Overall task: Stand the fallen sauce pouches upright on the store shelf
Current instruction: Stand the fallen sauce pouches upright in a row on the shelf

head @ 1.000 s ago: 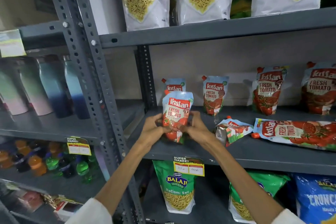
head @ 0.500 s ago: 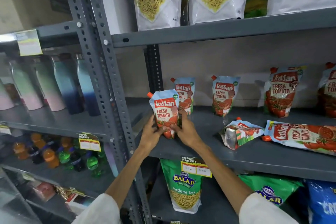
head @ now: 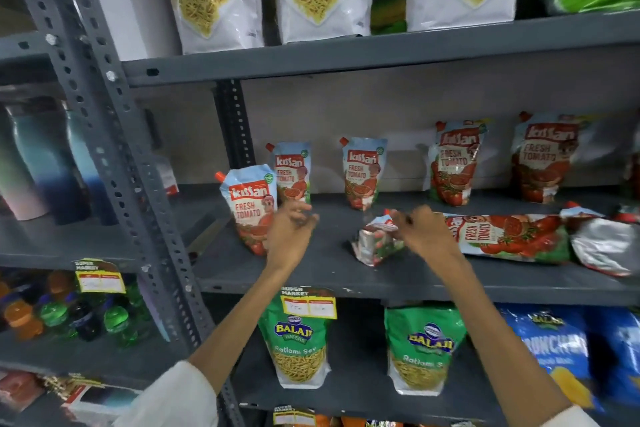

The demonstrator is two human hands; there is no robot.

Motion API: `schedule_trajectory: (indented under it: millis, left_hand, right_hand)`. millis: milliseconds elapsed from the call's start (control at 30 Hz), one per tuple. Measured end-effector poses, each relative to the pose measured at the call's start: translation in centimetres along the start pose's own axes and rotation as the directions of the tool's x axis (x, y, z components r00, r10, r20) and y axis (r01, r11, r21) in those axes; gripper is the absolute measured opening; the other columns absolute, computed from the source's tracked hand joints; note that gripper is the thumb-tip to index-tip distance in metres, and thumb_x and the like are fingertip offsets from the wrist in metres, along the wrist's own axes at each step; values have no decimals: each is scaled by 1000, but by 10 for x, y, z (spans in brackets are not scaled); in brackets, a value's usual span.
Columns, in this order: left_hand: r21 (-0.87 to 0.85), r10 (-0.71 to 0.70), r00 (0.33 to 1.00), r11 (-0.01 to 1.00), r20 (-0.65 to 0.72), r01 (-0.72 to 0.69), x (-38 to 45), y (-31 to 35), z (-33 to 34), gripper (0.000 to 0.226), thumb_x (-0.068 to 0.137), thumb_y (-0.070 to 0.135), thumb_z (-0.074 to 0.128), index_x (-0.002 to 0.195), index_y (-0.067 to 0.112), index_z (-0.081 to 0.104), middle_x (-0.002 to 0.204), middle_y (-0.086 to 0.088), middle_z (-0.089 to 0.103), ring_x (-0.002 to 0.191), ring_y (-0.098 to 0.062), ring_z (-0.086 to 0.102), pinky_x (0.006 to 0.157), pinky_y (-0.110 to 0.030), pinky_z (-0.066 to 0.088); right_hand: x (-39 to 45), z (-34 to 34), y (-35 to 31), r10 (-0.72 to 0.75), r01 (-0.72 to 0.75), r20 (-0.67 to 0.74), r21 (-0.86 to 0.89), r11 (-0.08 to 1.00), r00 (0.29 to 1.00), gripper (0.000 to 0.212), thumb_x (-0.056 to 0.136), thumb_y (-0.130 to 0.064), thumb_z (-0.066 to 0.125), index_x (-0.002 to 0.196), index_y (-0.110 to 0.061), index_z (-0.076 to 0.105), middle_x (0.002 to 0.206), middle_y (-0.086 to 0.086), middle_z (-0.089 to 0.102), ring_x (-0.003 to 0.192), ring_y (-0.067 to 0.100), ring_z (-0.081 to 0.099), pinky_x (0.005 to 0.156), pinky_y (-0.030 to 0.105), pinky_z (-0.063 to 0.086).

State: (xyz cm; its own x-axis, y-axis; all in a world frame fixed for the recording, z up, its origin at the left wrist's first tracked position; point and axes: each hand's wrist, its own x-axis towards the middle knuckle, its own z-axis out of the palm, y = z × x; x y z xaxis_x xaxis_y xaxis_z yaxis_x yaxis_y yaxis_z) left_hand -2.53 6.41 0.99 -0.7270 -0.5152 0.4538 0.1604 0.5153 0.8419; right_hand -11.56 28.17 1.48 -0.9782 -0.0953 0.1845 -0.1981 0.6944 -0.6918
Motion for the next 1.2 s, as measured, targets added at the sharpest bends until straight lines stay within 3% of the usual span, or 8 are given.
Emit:
schedule_trajectory:
  millis: [100,167,267,400,600,800,1000,1200]
  left_hand:
    - [62,-246,931,969,270,238,12,23,39,30,90,29,69,111,8,70,103,-11,73,79,-17,64,61,-25,50]
    - [130,-436,800,897,412,422,18,31,58,44,88,42,68,119,11,64,109,-8,69,91,-18,64,66,-30,54]
    - [212,-567,631,809,529,549,23,37,77,54,85,41,72,125,7,59,111,-11,69,87,-20,67,65,-34,59]
    - [214,-582,607,793,542,570,17,47,79,29,87,21,73,107,5,60,88,-10,65,74,-20,65,55,-32,60]
    - [-47,-470,746,832,471,554,-2,35,72,41,75,5,82,112,-6,69,109,-20,74,95,-30,72,89,-50,58]
    - [-185,-132,971,968,197,170,-8,26,58,65,71,1,83,129,16,57,111,2,69,98,-6,66,82,-22,55]
    - [-91,-12,991,996,130,24,0,-6,53,82,76,3,82,143,22,39,124,9,65,106,-3,66,90,-27,58]
    - [-81,-109,979,989,174,125,-1,-30,58,79,81,-1,75,148,19,37,132,-6,64,110,-16,66,94,-32,55]
  right_hand:
    - [-2,-13,24,102,-117,223,56,992,969,50,93,-55,45,98,-7,59,90,17,63,73,30,63,67,34,54]
    - [-3,-11,23,110,-136,283,73,988,953,60,94,-56,43,111,-2,63,82,11,60,56,21,54,55,28,47]
    - [-4,-4,16,36,-33,298,-15,999,954,54,97,-54,35,118,-13,62,93,14,67,62,26,64,68,36,56]
    - [-9,0,12,64,-78,338,30,996,939,52,97,-53,32,102,-10,61,79,12,65,64,24,60,66,32,51]
    - [-3,0,16,-68,-185,497,442,878,865,26,98,-30,48,118,-14,55,112,8,68,97,24,67,82,38,58]
    - [-2,10,-5,-377,170,228,611,773,898,42,98,-6,50,133,-4,27,131,7,56,116,16,57,85,20,53]
    - [6,42,-18,-515,365,202,498,787,833,67,98,-1,45,150,-14,5,142,4,48,126,13,48,105,30,40]
    - [11,58,-2,-491,338,206,504,795,846,59,98,-8,51,147,-15,19,143,8,52,127,18,52,111,42,41]
